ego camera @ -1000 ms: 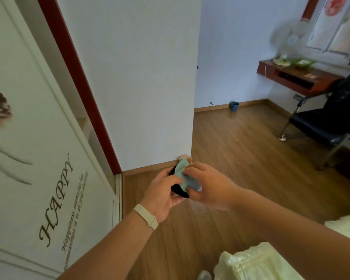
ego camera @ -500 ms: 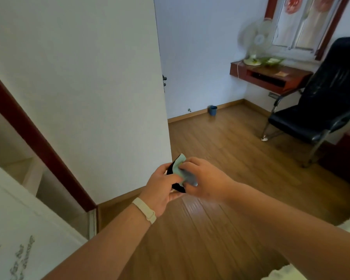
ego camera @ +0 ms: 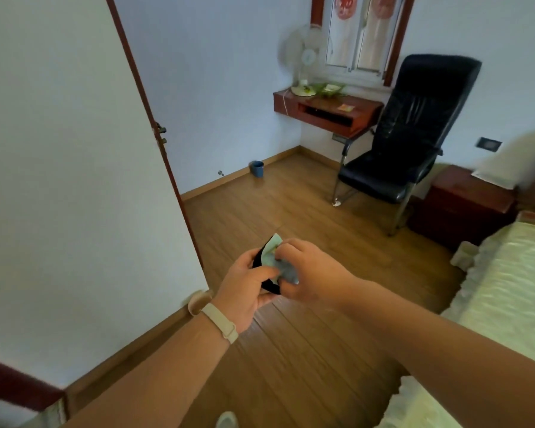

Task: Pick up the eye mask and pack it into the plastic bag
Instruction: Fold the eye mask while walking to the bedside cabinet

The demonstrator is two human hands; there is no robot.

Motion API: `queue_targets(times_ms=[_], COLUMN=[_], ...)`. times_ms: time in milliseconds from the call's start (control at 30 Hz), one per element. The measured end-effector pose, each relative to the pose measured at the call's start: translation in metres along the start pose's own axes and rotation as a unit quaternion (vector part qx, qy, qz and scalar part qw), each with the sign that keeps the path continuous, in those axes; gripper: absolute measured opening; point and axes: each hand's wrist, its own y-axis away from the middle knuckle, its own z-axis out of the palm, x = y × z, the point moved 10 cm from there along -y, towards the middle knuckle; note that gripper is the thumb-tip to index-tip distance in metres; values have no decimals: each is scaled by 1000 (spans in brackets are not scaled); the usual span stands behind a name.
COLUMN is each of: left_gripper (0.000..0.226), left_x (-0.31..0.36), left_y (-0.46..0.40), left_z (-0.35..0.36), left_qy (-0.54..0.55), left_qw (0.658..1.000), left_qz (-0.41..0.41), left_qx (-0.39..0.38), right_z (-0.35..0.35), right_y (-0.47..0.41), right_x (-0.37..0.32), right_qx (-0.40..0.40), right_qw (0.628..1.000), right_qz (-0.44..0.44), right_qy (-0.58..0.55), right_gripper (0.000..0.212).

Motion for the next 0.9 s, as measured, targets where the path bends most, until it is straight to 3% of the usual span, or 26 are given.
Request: queue_targets(times_ms=[567, 900], left_gripper=[36, 34], left_x=[48, 53], left_y=[-237, -310], left_z=[13, 109], left_qy=[-32, -88], left_qw=[983, 948], left_qz=[-93, -122], left_qx=[-157, -280], right_z=[1, -54], right_y=[-146, -133], right_x=[143, 221], right_qx=[2, 50], right_qw=[979, 943], right_qz=[200, 320], right_qy=[44, 72], right_gripper=[41, 42])
